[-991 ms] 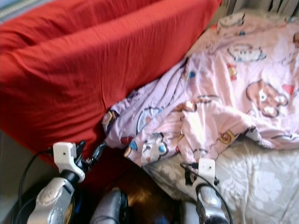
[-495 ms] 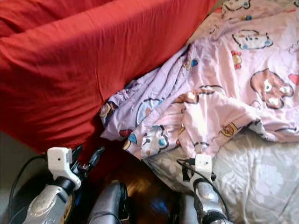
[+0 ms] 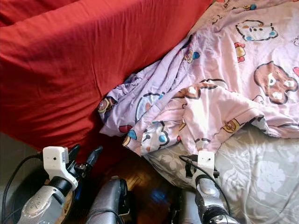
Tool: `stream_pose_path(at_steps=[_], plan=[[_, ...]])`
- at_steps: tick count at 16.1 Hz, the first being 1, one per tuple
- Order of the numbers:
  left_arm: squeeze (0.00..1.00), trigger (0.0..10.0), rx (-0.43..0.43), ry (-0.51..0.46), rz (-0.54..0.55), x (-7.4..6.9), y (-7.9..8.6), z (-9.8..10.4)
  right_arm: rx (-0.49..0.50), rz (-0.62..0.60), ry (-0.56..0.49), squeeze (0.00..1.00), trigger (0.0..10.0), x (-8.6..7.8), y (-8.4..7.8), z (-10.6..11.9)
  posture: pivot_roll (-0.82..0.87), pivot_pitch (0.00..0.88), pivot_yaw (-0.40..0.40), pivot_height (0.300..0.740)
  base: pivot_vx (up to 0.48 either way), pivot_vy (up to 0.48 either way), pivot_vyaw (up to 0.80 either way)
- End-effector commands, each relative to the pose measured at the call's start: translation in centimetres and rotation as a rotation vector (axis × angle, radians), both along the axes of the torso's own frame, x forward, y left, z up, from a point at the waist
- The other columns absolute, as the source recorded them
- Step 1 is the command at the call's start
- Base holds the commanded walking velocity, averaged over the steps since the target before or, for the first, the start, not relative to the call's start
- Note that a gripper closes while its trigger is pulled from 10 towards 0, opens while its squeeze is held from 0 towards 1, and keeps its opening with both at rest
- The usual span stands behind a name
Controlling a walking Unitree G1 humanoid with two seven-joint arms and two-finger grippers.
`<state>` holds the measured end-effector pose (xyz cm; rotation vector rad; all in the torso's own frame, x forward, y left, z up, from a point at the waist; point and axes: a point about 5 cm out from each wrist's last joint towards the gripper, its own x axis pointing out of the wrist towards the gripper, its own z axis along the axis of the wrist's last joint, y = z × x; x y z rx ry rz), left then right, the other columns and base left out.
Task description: Clean up the room
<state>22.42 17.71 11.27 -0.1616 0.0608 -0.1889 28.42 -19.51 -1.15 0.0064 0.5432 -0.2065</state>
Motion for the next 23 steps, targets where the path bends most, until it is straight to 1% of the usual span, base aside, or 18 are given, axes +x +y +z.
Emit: stream_pose_path(at_steps=[1,9,13,17,23], plan=[[0.0,10.0,0.008,0.029,0.007,-0.52,0.27,-0.33,0.008,-0.002,0.052,0.0,0.0,-0.93,0.3,-0.98,0.24,0.338,0.075,0.645,0.0,0.0,0.0],[0.0,10.0,0.012,0.039,0.013,-0.64,0.38,-0.25,0.008,-0.009,0.059,0.0,0.0,-0.94,0.3,-1.01,0.24,0.342,0.077,0.645,0.0,0.0,0.0],[0.0,10.0,0.013,0.045,0.028,-0.99,0.65,-0.43,0.007,-0.014,0.067,0.0,0.0,-1.18,0.24,-1.2,0.24,0.343,0.076,0.645,0.0,0.0,0.0],[0.0,10.0,0.012,0.044,0.032,-0.82,0.66,-0.47,0.004,-0.02,0.081,0.0,0.0,-1.55,0.09,-1.5,0.24,0.341,0.077,0.645,0.0,0.0,0.0],[0.0,10.0,0.009,0.049,0.036,-0.44,0.6,-0.83,0.0,-0.03,0.086,0.0,0.0,-1.62,-0.2,-1.51,0.23,0.326,0.071,0.645,0.0,0.0,0.0]])
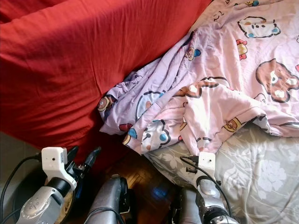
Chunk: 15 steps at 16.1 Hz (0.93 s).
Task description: Clean up the room
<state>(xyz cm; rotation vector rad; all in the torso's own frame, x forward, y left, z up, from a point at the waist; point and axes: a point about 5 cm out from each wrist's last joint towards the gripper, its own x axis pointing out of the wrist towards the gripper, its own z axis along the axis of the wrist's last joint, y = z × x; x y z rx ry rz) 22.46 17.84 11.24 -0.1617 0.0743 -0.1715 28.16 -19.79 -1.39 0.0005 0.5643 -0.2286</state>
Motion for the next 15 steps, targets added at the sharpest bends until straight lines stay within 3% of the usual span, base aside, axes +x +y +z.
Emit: stream_pose_path(at_steps=[1,8,11,13,14,15], plan=[[0.0,10.0,0.006,0.034,0.021,-0.3,0.5,-0.9,0.01,-0.012,0.064,0.0,0.0,-1.3,0.0,-1.3,0.23,0.319,0.069,0.645,0.0,0.0,0.0],[0.0,10.0,-0.003,0.08,0.013,2.1,0.0,-3.9,0.014,-0.014,0.046,0.0,0.0,-1.6,-0.3,-1.3,0.17,0.209,0.044,0.645,0.0,0.0,0.0],[0.0,10.0,-0.002,0.093,0.019,4.5,0.1,-5.3,0.039,-0.026,0.006,0.0,0.0,-1.8,-0.3,-1.3,0.12,0.122,0.031,0.645,0.0,0.0,0.0],[0.0,10.0,-0.005,0.091,0.027,5.3,0.1,-5.5,0.041,-0.03,-0.012,0.0,0.0,-1.9,-0.4,-1.3,0.1,0.099,0.03,0.645,0.0,0.0,0.0],[0.0,10.0,-0.011,0.092,0.025,6.1,-0.2,-6.0,0.049,-0.022,-0.057,0.0,10.0,-1.9,-0.6,-1.0,0.08,0.07,0.026,0.645,0.0,0.0,0.0],[0.0,10.0,-0.012,0.101,0.025,6.5,-0.4,-6.4,0.061,-0.02,-0.081,0.0,10.0,-1.8,-0.7,-0.8,0.07,0.051,0.024,0.645,0.0,0.0,0.0]])
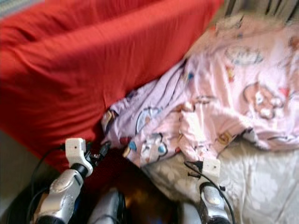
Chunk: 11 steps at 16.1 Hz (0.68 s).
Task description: Clean up the room
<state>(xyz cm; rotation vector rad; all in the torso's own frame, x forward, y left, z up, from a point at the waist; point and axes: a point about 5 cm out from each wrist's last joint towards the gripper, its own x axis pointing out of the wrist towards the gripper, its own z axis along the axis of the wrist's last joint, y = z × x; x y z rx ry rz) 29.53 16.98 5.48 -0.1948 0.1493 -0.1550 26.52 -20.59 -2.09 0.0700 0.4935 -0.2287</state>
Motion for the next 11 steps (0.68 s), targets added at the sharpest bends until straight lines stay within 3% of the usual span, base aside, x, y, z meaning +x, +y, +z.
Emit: stream_pose_path(at_steps=[1,5,11], plan=[[0.0,10.0,0.011,0.036,0.016,-0.4,0.4,-1.2,0.03,0.001,-0.032,0.0,10.0,-0.2,0.1,0.0,0.06,0.04,0.023,0.645,0.0,0.0,0.0],[0.0,10.0,0.028,0.103,0.039,-0.5,0.9,-3.1,0.041,-0.035,-0.079,0.0,10.0,-0.1,-0.6,0.5,0.02,0.003,0.03,0.685,0.0,0.0,0.0],[0.0,10.0,0.028,0.126,0.06,-0.1,1.4,-3.8,0.039,-0.02,-0.061,0.0,10.0,-0.6,-0.3,0.0,0.01,0.0,0.023,0.74,0.0,0.0,0.0]])
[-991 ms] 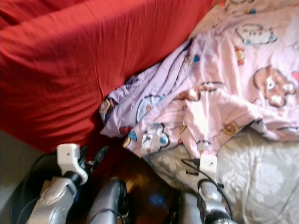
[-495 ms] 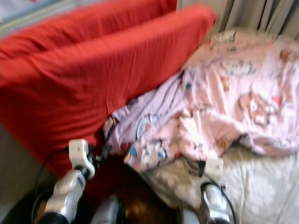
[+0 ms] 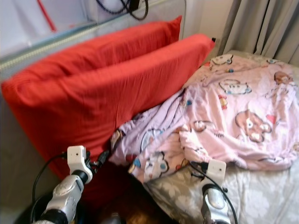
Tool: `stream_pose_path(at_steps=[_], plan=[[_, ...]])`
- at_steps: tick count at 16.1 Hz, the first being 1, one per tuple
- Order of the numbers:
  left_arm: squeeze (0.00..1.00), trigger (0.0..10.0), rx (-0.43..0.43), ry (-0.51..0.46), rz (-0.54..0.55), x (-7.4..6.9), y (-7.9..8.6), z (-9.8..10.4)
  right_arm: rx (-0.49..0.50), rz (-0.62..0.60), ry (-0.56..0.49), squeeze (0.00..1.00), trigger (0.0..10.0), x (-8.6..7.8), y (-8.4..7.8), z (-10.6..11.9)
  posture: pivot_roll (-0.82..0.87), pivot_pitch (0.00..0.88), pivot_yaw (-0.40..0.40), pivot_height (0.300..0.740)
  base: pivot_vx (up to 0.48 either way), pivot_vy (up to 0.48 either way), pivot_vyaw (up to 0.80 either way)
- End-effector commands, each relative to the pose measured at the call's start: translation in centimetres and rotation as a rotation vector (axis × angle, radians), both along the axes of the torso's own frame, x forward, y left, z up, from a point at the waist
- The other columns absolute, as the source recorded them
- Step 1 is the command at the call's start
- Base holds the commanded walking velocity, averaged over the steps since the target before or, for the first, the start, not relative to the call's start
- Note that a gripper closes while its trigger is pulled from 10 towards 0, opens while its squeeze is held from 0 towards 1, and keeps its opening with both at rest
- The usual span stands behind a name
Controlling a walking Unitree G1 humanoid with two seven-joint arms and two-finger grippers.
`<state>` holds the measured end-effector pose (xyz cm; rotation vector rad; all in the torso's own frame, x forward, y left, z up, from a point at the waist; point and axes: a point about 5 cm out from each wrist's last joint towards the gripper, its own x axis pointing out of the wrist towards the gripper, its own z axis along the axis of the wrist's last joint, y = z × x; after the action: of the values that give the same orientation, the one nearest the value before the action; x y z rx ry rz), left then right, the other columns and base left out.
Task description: Clean up the room
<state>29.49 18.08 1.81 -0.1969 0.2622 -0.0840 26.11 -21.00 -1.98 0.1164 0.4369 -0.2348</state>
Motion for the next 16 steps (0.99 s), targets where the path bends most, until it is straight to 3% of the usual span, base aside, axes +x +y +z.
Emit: stream_pose_path(at_steps=[1,4,8,11,13,16], plan=[[0.0,10.0,0.013,0.032,-0.003,-0.2,0.3,-0.5,-0.001,-0.009,-0.005,0.0,10.0,0.0,-0.1,0.0,0.01,0.0,0.028,0.74,0.0,0.0,0.0],[0.0,10.0,0.032,0.108,-0.012,-0.9,0.5,-1.7,-0.028,-0.057,-0.019,0.0,10.0,0.3,-1.1,0.6,0.01,0.0,0.031,0.74,0.0,0.0,0.0],[0.0,10.0,0.046,0.215,0.033,-2.5,1.6,-3.4,-0.036,-0.063,-0.014,0.0,10.0,0.2,-1.1,0.5,0.01,0.0,0.031,0.74,0.0,0.0,0.0],[0.0,10.0,0.082,0.352,0.055,-5.0,2.5,-5.6,-0.028,-0.072,-0.013,0.0,10.0,0.0,-1.1,0.4,0.0,0.0,0.034,0.74,0.0,0.0,0.0],[0.0,10.0,0.122,0.441,0.019,-6.5,2.1,-6.9,-0.032,-0.073,-0.006,0.0,10.0,0.1,-1.1,0.3,0.0,0.0,0.036,0.74,0.0,0.0,0.0],[0.0,10.0,0.118,0.476,0.038,-7.1,2.1,-7.4,-0.033,-0.076,-0.011,0.0,10.0,0.1,-1.1,0.4,-0.01,0.0,0.04,0.74,0.0,0.0,0.0]])
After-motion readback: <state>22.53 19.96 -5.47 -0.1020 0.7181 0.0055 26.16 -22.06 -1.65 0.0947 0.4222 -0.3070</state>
